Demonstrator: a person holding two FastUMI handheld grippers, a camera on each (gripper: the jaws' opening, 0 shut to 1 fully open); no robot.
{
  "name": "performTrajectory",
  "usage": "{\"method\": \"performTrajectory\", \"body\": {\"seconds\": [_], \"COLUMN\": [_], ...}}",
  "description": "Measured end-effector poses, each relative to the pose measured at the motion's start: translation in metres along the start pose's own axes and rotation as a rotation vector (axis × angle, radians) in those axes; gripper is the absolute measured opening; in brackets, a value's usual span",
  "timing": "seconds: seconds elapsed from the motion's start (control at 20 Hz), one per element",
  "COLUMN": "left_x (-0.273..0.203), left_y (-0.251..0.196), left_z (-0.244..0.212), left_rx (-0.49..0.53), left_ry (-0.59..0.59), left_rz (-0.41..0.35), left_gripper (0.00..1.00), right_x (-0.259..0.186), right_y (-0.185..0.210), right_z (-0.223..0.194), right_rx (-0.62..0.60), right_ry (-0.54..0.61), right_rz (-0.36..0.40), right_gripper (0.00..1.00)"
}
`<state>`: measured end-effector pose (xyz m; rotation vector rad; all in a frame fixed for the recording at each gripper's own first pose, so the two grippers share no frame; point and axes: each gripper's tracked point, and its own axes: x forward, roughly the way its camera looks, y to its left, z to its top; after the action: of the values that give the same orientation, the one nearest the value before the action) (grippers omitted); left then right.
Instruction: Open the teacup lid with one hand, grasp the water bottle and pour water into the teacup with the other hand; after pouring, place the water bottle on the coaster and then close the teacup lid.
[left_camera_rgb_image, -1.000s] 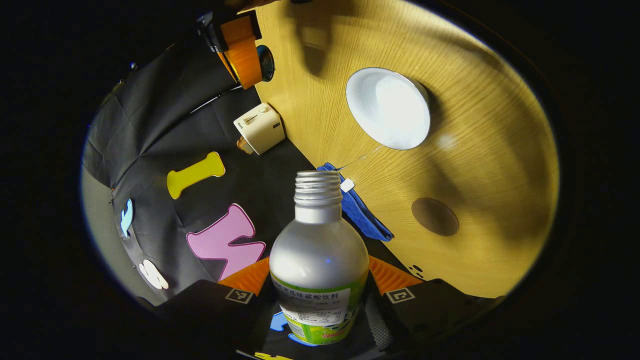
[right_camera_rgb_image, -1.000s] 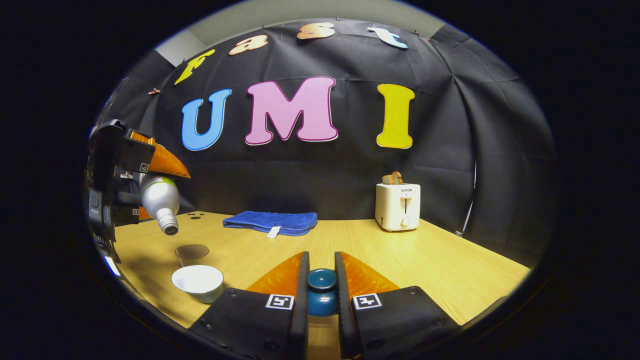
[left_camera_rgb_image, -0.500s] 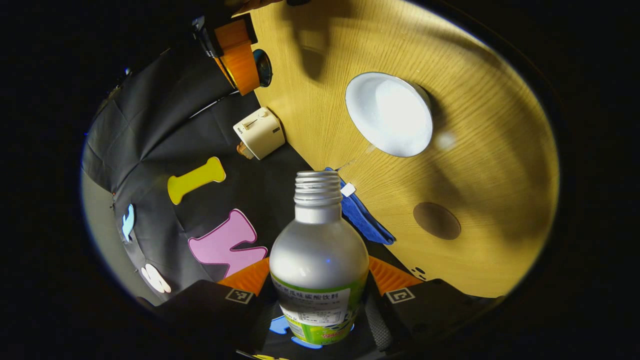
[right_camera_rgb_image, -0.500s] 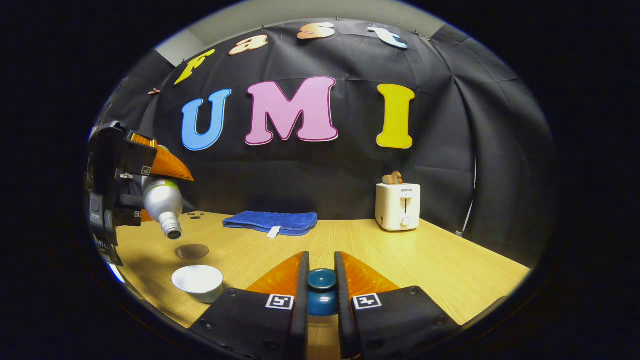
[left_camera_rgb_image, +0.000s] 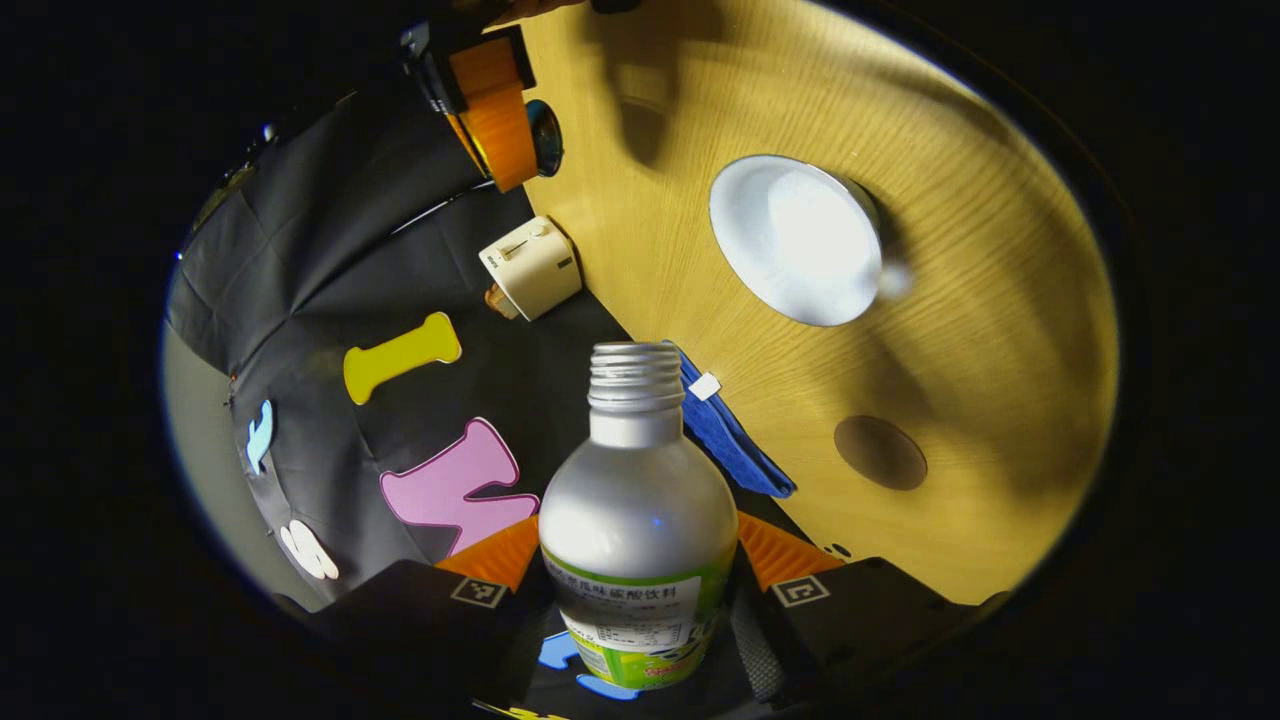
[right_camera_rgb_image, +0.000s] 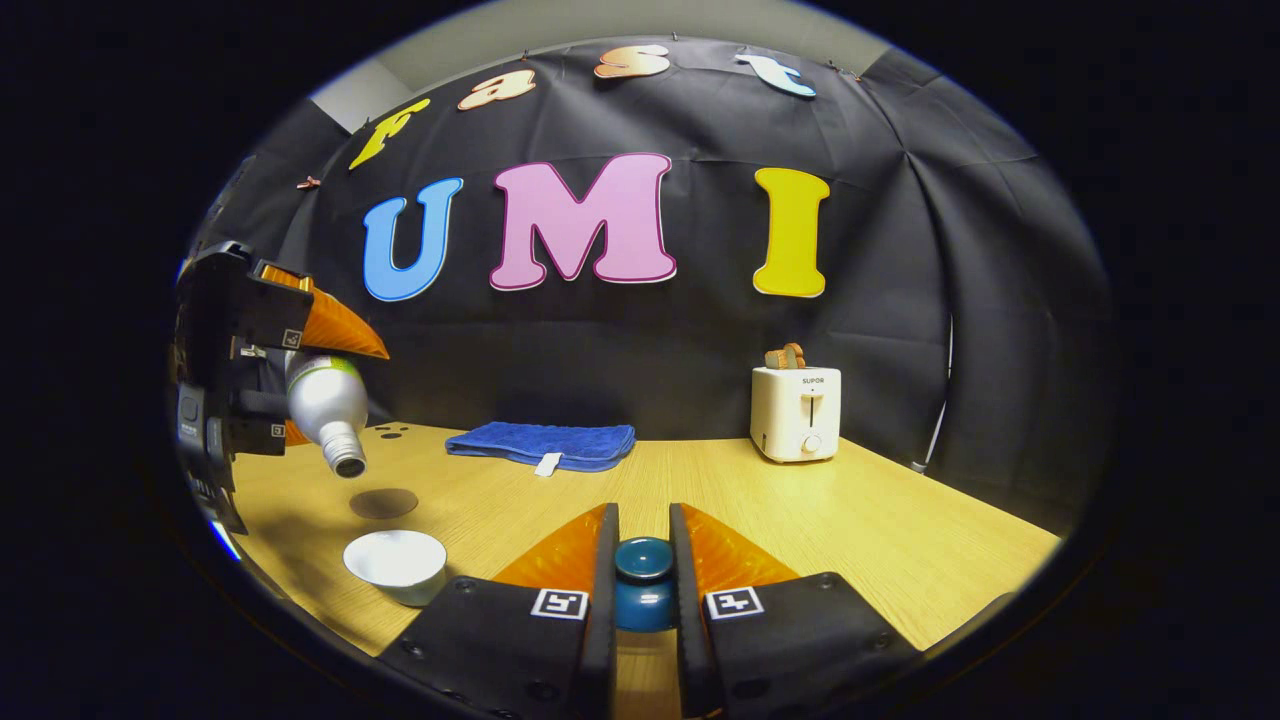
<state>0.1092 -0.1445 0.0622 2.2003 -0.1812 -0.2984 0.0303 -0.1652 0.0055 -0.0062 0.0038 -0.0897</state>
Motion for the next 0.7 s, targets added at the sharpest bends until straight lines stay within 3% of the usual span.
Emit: {"method": "performTrajectory", "body": {"seconds": [0.1,0.2,0.35,0.55,0.7], "left_x": [0.0,0.003,0.009,-0.005,-0.016], "left_y": [-0.001,-0.006,-0.02,-0.035,-0.045], "left_z": [0.0,-0.002,-0.011,-0.02,-0.033], "left_rx": [-0.02,-0.103,-0.375,-0.737,-1.086], "left_ry": [-0.007,-0.006,0.005,0.013,0.033], "left_rz": [0.016,0.028,0.037,0.106,0.183], "left_gripper": [0.8,0.8,0.8,0.8,0.8], "right_x": [0.001,0.0,0.0,0.0,0.0], "right_y": [-0.001,-0.002,-0.007,-0.006,-0.006], "right_z": [0.0,0.0,0.0,0.001,0.001], "right_rx": [0.0,-0.001,-0.001,-0.001,-0.001], "right_ry": [-0.001,0.0,-0.002,-0.001,-0.001], "right_rz": [-0.007,-0.008,-0.032,-0.032,-0.031], "right_gripper": [0.28,0.28,0.28,0.28,0.28]}}
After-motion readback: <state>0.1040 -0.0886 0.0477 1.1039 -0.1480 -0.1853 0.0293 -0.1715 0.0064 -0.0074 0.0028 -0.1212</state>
